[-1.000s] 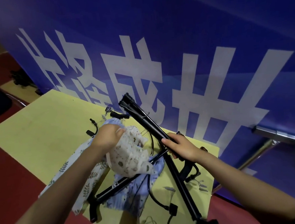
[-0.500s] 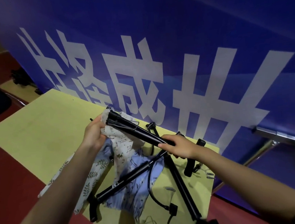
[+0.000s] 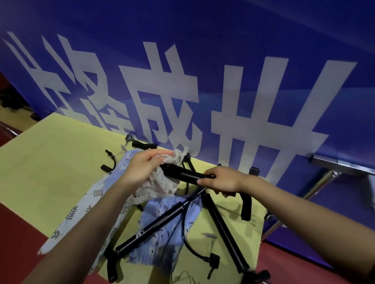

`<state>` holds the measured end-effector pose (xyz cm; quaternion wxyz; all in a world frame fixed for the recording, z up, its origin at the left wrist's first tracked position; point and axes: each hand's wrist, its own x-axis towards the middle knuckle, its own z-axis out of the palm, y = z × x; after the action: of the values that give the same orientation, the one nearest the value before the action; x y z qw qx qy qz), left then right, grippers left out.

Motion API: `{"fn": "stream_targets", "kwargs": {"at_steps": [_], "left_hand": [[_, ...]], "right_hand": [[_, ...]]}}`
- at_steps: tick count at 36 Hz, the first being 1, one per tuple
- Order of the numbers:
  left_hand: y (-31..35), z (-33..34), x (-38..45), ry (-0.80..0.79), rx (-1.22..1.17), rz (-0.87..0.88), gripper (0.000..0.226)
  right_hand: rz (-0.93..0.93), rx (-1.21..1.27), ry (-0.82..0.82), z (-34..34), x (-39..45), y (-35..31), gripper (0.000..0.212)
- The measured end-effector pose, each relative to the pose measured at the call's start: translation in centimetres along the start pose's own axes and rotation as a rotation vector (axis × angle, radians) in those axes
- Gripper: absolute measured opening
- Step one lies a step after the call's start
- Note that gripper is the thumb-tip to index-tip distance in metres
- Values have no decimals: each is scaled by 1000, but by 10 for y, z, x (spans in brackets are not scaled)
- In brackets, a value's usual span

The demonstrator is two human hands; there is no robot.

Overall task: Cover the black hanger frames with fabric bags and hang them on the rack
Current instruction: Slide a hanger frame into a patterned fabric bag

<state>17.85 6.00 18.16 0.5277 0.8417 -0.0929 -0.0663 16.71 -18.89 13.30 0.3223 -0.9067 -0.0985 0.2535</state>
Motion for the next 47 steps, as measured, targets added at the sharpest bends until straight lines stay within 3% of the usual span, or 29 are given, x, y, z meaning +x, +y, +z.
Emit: {"fn": "stream_targets", "kwargs": {"at_steps": [2, 5, 9, 13, 16, 18, 23, 26, 28, 33, 36, 38, 40, 44, 47], "left_hand": [[11, 19, -1, -71, -39, 21, 27], [18, 40, -1, -110, -134, 31, 23], [15, 42, 5, 64, -276, -80, 17], [-7, 18, 10, 233, 180, -15, 22], [-11, 9, 9, 161, 658, 105, 35], [-7, 8, 9, 52, 798, 51, 34], [-1, 14, 5, -275, 506, -230, 35], [-9, 22, 2, -252, 386, -304, 44], [-19, 27, 3, -193, 336, -332, 47], [-36, 29, 0, -31, 145, -395, 46], [-41, 29, -5, 25, 128, -361, 48], [-43, 30, -8, 71, 71, -344, 47], [-41, 33, -10, 98, 6, -304, 44], [-35, 36, -12, 96, -126, -270, 42], [-37, 37, -13, 90, -177, -273, 37]], "right_hand": [[20, -87, -9, 2, 7, -6, 31], [-11, -310, 73, 8, 16, -16, 53], [-130, -457, 178, 9, 16, -20, 51], [-223, -479, 209, 3, 9, -17, 51], [-344, -542, 250, -3, 5, -19, 49], [-432, -611, 286, -9, 2, -24, 49], [-588, -822, 328, -19, 6, -32, 54], [-695, -882, 401, -21, 14, -33, 51], [-756, -878, 534, -22, 19, -35, 44], [-732, -509, 866, -34, 17, -38, 43], [-460, -49, 1018, -50, 11, -37, 58], [-229, 185, 909, -59, 12, -35, 74], [-170, 315, 691, -67, 14, -31, 79], [-193, 777, 377, -73, 11, -32, 51], [-264, 945, 355, -70, 8, -42, 26]]}}
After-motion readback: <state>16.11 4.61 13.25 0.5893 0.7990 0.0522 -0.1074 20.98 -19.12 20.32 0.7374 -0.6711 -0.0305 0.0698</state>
